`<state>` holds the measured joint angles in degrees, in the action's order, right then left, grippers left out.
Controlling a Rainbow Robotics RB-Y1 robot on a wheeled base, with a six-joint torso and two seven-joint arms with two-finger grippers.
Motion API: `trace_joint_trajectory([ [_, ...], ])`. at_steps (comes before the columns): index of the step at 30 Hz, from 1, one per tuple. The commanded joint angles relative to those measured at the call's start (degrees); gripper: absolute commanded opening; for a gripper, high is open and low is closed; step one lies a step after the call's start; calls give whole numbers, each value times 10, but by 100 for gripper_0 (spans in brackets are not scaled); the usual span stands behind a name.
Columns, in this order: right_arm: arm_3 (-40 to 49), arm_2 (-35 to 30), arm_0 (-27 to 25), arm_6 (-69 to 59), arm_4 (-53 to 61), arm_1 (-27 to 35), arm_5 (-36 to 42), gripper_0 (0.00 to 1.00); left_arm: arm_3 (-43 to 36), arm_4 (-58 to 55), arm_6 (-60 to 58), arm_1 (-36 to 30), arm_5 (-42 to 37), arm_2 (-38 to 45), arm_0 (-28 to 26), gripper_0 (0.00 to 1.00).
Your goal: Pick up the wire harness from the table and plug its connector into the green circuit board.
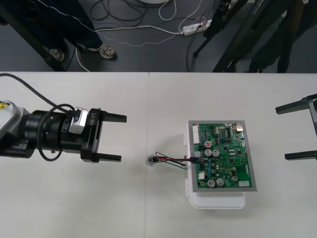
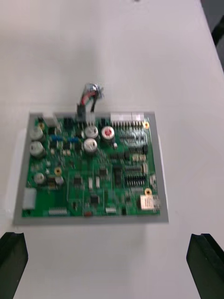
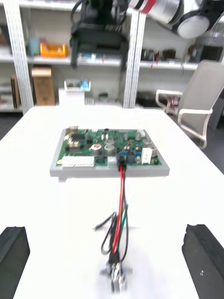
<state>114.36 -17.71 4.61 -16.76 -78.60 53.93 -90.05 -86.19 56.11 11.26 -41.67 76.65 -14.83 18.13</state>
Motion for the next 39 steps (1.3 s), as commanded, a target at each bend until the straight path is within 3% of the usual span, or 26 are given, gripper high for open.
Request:
trace_joint_trajectory([
  [1,-1,-21,-7,6,86,14,1,100,-90,39,-23,-55,-12,76,-8,97],
  [9,46,-70,-7,-53,135,-44,7,100,-212,42,-132,-141,-77,121,-8,96],
  [18,93,-70,-7,-153,147,-95,15,100,-250,42,-150,-214,-160,133,-7,97],
  [25,128,-71,-7,-169,122,-103,20,100,-254,65,-153,-213,-165,138,8,96],
  [39,153,-70,-7,-167,116,-104,19,100,-264,124,-155,-147,-163,142,13,97],
])
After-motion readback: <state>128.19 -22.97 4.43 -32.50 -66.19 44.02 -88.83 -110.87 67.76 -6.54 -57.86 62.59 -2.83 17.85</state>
